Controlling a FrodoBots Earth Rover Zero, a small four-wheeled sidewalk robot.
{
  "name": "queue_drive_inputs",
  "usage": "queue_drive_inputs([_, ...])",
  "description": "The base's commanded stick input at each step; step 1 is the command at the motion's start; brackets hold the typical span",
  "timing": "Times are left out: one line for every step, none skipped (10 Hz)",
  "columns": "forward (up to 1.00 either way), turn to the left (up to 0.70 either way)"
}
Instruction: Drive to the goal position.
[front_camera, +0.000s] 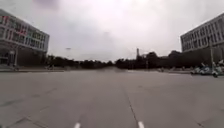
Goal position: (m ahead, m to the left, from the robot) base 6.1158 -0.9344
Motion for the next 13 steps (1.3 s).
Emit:
queue_drive_inputs([0.85, 0.00])
queue_drive_inputs([0.85, 0.00])
queue_drive_inputs([0.85, 0.00])
queue_drive_inputs([0.85, 0.00])
queue_drive_inputs([0.85, 0.00])
queue_drive_inputs([0.85, 0.00])
queue_drive_inputs([0.85, 0.00])
queue_drive_inputs([0.85, 0.00])
queue_drive_inputs([0.85, 0.00])
queue_drive_inputs([0.85, 0.00])
queue_drive_inputs([0.85, 0.00])
queue_drive_inputs([0.85, 0.00])
queue_drive_inputs([0.85, 0.00])
